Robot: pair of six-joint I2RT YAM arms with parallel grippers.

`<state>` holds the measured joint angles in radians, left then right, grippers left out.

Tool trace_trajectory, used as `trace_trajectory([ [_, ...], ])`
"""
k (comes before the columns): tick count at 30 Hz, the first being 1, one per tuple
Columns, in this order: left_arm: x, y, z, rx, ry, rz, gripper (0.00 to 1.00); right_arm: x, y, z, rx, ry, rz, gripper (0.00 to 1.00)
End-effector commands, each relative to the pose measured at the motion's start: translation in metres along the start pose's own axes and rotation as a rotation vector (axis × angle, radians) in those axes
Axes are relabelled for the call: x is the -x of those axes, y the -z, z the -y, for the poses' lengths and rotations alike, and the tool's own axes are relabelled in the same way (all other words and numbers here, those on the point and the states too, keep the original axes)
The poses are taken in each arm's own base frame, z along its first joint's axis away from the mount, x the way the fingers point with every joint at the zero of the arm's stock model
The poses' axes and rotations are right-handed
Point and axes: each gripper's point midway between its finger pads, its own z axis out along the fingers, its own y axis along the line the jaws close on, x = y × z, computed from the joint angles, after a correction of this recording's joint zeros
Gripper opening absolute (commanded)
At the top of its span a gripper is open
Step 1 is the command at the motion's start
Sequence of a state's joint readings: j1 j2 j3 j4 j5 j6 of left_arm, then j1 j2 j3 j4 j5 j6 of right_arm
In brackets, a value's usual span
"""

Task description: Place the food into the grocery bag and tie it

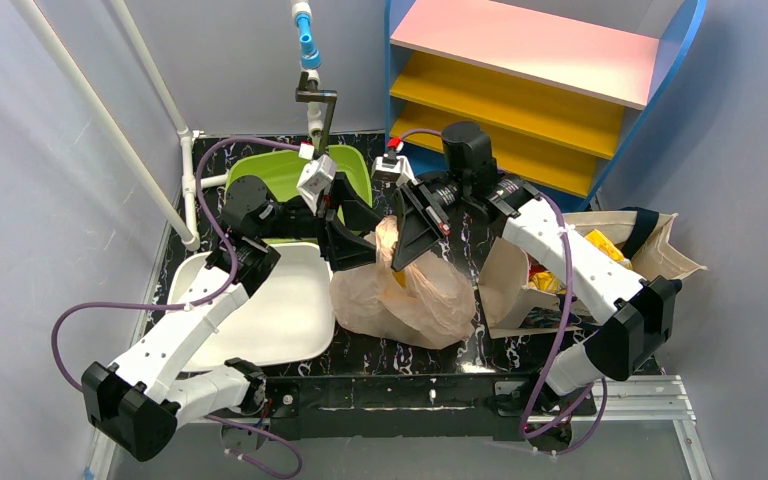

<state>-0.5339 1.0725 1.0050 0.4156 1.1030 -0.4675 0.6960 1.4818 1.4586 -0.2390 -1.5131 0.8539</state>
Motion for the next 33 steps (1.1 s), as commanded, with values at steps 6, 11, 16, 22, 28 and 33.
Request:
trace_trajectory([
  [6, 0.0, -0.001, -0.005, 0.022, -0.016, 0.035, 0.59, 0.002, -0.002, -0.017, 0.038, 0.073, -0.054, 0.01],
  [11, 0.003, -0.004, -0.013, 0.044, 0.001, 0.074, 0.55, 0.002, -0.004, -0.017, 0.04, 0.071, -0.059, 0.01],
  [16, 0.003, -0.011, -0.011, 0.017, 0.007, 0.077, 0.52, 0.004, -0.005, -0.015, 0.039, 0.074, -0.064, 0.01],
  [22, 0.005, -0.012, -0.002, -0.016, 0.001, 0.061, 0.53, 0.008, -0.006, -0.013, 0.036, 0.078, -0.063, 0.01],
  [28, 0.006, -0.013, 0.007, -0.046, 0.018, 0.057, 0.11, 0.011, -0.006, -0.013, 0.031, 0.081, -0.058, 0.01],
  [33, 0.003, -0.012, 0.011, -0.047, 0.027, 0.051, 0.0, 0.01, -0.007, -0.014, 0.022, 0.09, -0.044, 0.01],
])
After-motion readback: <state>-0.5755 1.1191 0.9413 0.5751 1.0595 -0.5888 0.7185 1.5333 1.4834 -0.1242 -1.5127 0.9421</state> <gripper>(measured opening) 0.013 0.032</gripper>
